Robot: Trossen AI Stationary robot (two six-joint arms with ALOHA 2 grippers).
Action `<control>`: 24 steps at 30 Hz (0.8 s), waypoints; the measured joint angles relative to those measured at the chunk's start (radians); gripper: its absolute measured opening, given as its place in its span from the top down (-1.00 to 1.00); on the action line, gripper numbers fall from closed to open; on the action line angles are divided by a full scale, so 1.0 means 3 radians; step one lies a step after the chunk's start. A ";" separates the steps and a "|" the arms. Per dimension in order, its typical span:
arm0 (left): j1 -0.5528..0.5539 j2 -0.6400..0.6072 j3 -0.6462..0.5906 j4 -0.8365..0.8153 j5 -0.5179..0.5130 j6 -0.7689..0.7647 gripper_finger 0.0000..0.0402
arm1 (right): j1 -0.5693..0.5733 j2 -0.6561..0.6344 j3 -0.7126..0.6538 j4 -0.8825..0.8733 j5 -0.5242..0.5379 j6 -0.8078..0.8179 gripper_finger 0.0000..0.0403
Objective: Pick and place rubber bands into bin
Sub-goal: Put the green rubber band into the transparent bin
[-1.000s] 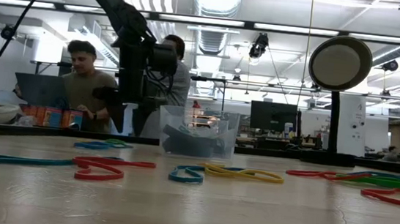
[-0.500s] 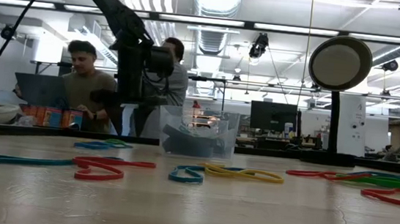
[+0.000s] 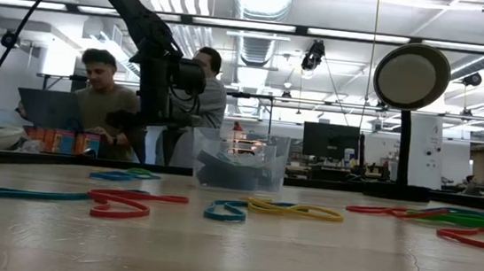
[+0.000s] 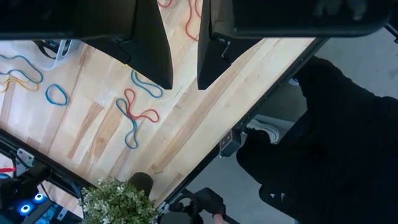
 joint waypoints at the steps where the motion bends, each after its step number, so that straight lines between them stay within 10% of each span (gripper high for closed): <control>1: 0.0006 0.0000 0.0000 -0.0001 -0.0001 0.0000 -0.19 | 0.0000 -0.0001 0.0000 0.0000 0.0000 0.0000 0.66; 24: 0.0089 0.0177 0.0015 0.0016 0.0079 0.0117 -0.12 | 0.0000 -0.0001 -0.0007 -0.0015 0.0000 0.0025 0.66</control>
